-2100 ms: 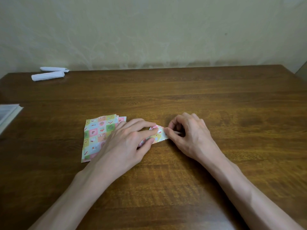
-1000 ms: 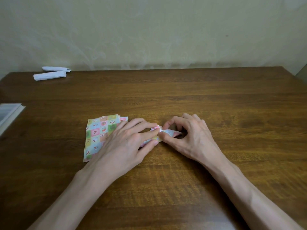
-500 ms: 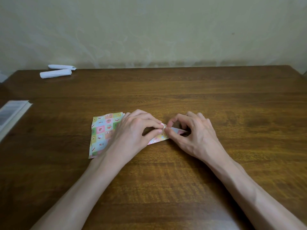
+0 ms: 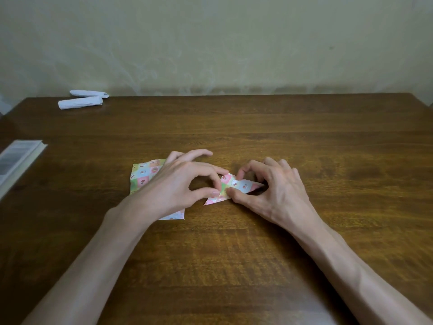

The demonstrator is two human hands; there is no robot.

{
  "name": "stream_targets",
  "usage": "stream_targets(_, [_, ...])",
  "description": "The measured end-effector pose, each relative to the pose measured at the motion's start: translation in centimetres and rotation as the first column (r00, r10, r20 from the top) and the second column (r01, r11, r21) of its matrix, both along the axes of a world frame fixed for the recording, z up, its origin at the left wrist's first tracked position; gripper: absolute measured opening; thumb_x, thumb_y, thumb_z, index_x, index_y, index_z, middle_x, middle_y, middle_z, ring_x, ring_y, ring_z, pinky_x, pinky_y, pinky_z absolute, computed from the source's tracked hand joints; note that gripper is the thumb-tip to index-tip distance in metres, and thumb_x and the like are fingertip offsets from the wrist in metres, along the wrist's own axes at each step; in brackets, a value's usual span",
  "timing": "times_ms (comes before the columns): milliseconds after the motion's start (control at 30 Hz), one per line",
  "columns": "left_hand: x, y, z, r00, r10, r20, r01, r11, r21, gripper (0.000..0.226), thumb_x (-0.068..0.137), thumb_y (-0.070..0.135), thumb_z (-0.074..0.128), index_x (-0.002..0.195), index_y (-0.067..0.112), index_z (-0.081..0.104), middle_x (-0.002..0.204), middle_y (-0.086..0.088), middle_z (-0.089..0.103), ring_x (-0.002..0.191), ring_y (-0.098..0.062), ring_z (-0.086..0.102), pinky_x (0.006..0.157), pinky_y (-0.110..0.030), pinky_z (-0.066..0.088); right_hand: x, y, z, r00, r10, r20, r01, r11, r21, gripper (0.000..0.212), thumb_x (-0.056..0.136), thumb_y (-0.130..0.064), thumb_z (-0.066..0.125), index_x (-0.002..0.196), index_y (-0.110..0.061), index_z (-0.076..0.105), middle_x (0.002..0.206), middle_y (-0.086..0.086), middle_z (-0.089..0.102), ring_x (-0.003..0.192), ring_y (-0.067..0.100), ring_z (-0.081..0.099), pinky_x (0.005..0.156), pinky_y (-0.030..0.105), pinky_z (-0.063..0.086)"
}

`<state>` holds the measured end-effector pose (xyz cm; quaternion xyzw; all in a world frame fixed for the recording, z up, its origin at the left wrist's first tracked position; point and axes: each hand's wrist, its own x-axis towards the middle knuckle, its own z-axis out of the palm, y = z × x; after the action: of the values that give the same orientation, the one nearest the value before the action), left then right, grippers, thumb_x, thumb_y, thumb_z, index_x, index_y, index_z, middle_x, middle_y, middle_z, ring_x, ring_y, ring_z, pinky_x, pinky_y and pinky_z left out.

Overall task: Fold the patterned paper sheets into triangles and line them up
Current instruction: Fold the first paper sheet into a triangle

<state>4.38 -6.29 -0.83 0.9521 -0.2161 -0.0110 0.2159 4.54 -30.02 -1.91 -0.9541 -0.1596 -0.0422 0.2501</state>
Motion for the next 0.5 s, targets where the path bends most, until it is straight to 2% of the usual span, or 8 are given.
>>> stream_targets(100, [-0.1, 0.1, 0.3, 0.998, -0.013, -0.061, 0.012, 1.000, -0.013, 0.012, 0.090, 0.049, 0.072, 0.101, 0.051, 0.070, 0.132, 0.053, 0.045, 0.127, 0.034, 0.001, 0.102, -0.008, 0.013, -0.2, 0.1, -0.2, 1.000, -0.010, 0.015, 0.010, 1.000, -0.022, 0.050, 0.067, -0.084, 0.059, 0.099, -0.045, 0.057, 0.086, -0.019, 0.047, 0.092, 0.010, 0.043, 0.085, 0.035, 0.036])
stream_targets(200, [-0.3, 0.2, 0.7, 0.995, -0.028, -0.093, 0.028, 1.000, 0.000, 0.015, 0.090, 0.048, 0.072, 0.105, 0.051, 0.070, 0.131, 0.054, 0.043, 0.119, 0.040, -0.005, 0.095, 0.005, -0.001, -0.4, 0.3, -0.5, 1.000, -0.012, 0.018, 0.013, 0.999, -0.045, 0.057, 0.064, -0.088, 0.057, 0.101, -0.044, 0.054, 0.090, -0.020, 0.045, 0.094, 0.012, 0.041, 0.083, 0.033, 0.031])
stream_targets(267, [-0.4, 0.2, 1.1, 0.992, -0.032, -0.118, 0.033, 0.999, 0.013, 0.017, 0.091, 0.047, 0.072, 0.107, 0.050, 0.070, 0.129, 0.056, 0.041, 0.116, 0.042, -0.008, 0.091, 0.007, -0.005, -0.4, 0.3, -0.5, 1.000, -0.011, 0.012, 0.012, 0.998, -0.061, 0.057, 0.065, -0.088, 0.058, 0.102, -0.044, 0.052, 0.091, -0.020, 0.044, 0.095, 0.012, 0.040, 0.083, 0.033, 0.030])
stream_targets(400, [-0.7, 0.2, 1.6, 0.981, -0.029, -0.192, 0.030, 1.000, 0.006, 0.021, 0.091, 0.048, 0.071, 0.111, 0.052, 0.068, 0.128, 0.062, 0.033, 0.115, 0.041, -0.005, 0.090, 0.001, 0.001, -0.4, 0.4, -0.4, 1.000, -0.017, 0.009, 0.018, 0.997, -0.080, 0.058, 0.065, -0.090, 0.054, 0.103, -0.046, 0.050, 0.094, -0.019, 0.044, 0.097, 0.013, 0.040, 0.084, 0.035, 0.031])
stream_targets(433, [-0.7, 0.2, 1.7, 0.978, -0.024, -0.208, 0.028, 1.000, 0.015, 0.022, 0.091, 0.049, 0.070, 0.112, 0.054, 0.067, 0.132, 0.060, 0.031, 0.122, 0.034, 0.003, 0.098, -0.008, 0.003, -0.5, 0.4, -0.4, 1.000, -0.020, 0.011, 0.021, 0.996, -0.085, 0.058, 0.065, -0.091, 0.053, 0.103, -0.046, 0.049, 0.094, -0.019, 0.044, 0.097, 0.013, 0.040, 0.084, 0.035, 0.031])
stream_targets(500, [-0.9, 0.1, 2.1, 0.972, 0.001, -0.235, 0.012, 0.999, 0.052, 0.023, 0.091, 0.052, 0.069, 0.113, 0.058, 0.063, 0.145, 0.053, 0.029, 0.139, 0.009, 0.011, 0.110, -0.032, 0.013, -0.7, 0.6, -0.4, 1.000, -0.026, 0.015, 0.028, 0.995, -0.097, 0.060, 0.066, -0.092, 0.052, 0.103, -0.046, 0.048, 0.097, -0.018, 0.045, 0.098, 0.013, 0.039, 0.085, 0.036, 0.032])
